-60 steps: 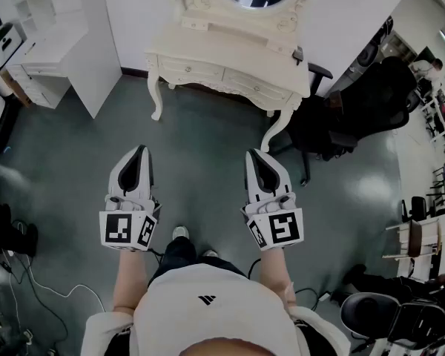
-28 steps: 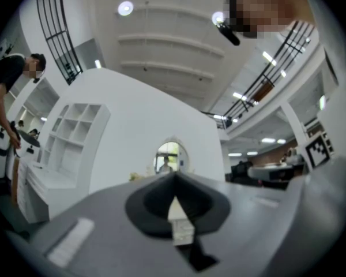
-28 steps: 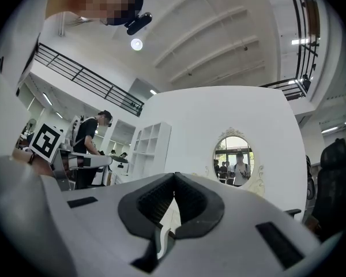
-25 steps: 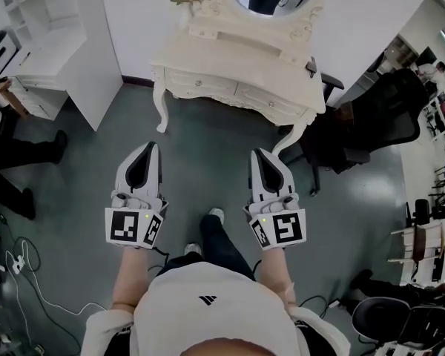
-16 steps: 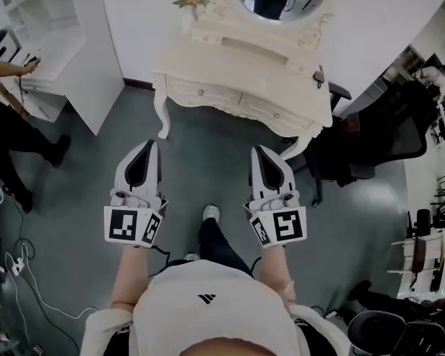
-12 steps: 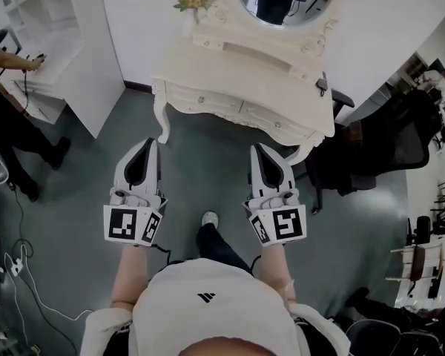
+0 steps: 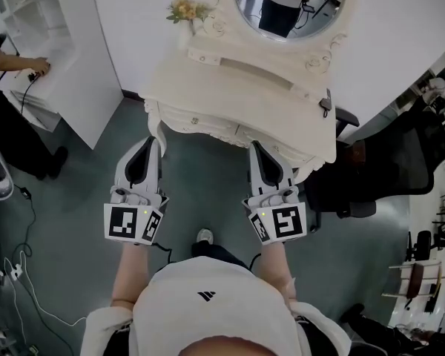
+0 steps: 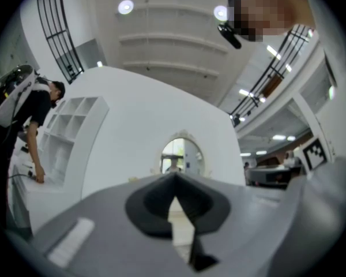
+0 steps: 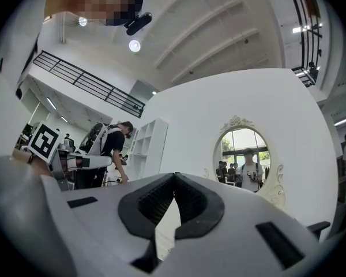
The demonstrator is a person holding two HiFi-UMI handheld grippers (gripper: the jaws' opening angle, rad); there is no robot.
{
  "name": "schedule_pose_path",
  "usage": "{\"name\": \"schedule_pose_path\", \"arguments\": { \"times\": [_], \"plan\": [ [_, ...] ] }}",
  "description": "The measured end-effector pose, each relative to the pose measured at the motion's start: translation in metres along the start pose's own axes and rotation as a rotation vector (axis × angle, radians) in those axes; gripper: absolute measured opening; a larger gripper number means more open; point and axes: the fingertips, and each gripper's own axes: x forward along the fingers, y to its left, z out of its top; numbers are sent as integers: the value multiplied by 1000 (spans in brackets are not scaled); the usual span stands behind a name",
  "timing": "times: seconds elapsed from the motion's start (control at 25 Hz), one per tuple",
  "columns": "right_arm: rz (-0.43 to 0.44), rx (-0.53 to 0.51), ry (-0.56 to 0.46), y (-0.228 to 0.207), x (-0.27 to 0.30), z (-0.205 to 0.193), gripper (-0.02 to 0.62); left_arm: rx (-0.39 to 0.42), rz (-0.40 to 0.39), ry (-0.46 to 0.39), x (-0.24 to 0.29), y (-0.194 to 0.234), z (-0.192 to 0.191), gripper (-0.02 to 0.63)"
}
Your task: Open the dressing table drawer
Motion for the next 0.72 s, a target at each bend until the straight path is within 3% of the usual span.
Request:
{"name": "schedule_pose_path", "arguments": {
  "times": [0.32, 0.72],
  "plan": [
    [8, 4, -5, -51, 30, -16, -12, 10, -7, -22, 60, -13, -12, 8],
    [8, 31, 20, -75, 60, -39, -11, 11, -8, 15, 97, -3, -34, 8]
  ]
}}
